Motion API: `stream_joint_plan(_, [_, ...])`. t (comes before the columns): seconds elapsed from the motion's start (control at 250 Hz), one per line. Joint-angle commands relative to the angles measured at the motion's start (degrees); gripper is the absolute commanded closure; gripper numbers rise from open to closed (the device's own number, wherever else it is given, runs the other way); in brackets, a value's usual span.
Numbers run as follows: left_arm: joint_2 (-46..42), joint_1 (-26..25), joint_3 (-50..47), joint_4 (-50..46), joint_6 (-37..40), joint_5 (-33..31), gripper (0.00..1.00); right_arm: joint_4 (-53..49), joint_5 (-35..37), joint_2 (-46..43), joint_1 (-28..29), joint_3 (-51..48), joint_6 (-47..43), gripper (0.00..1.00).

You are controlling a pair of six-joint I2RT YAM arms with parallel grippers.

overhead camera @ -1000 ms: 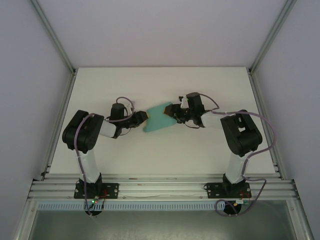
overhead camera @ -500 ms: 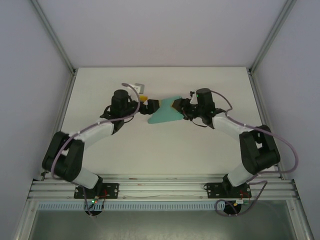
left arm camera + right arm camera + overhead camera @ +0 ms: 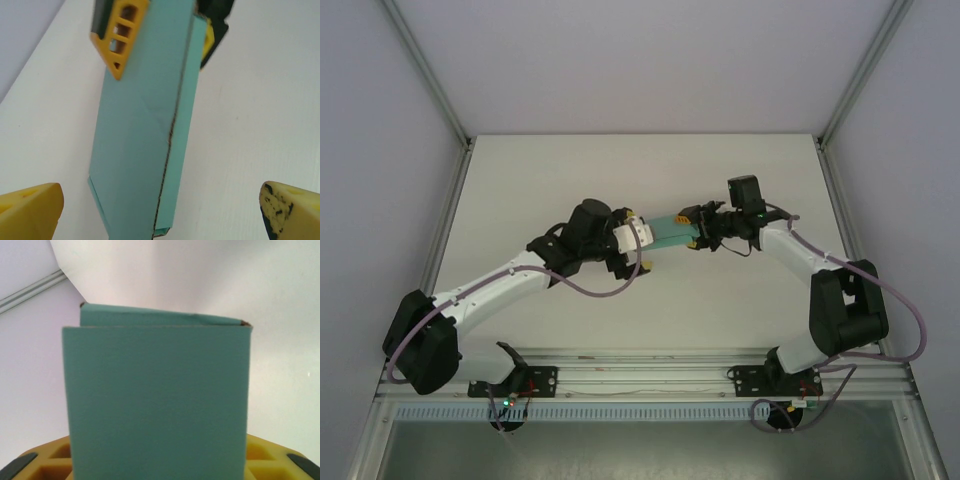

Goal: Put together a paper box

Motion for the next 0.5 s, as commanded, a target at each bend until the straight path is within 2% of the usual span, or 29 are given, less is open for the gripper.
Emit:
stream_joint_plan(0.0, [-0.66, -0.13, -0.27, -3.69, 10.89, -6.58, 0.0, -4.54, -3.54, -0.47, -0.23, 2.78, 2.61, 0.63])
stream_joint_plan(0.08, [1.1, -0.22, 0.31, -2.4, 10.29, -9.68, 0.0, -6.04, -4.04, -0.48, -0.21, 3.19, 2.76, 0.62])
stream_joint_plan(0.196, [3.9, -0.23, 1.14, 0.68, 9.21, -10.25, 0.0, -6.47, -4.48, -0.3, -0.23, 2.97, 3.27, 0.62])
stream_joint_plan(0.316, [7.16, -0.83, 4.37, -1.96, 10.09, -10.47, 0.01, -4.56, -5.76, -0.03, -0.18, 2.25, 6.23, 0.62])
stream_joint_plan(0.416, [8.68, -1.45, 5.94, -1.88, 10.42, -12.02, 0.05, -2.91, -6.44, 0.05, -0.13, 2.05, 7.67, 0.62])
stream_joint_plan(0.496, [9.31, -1.62, 6.14, -0.25, 10.59, -12.25, 0.13, -2.87, -7.29, 0.27, -0.01, 2.04, 7.74, 0.62])
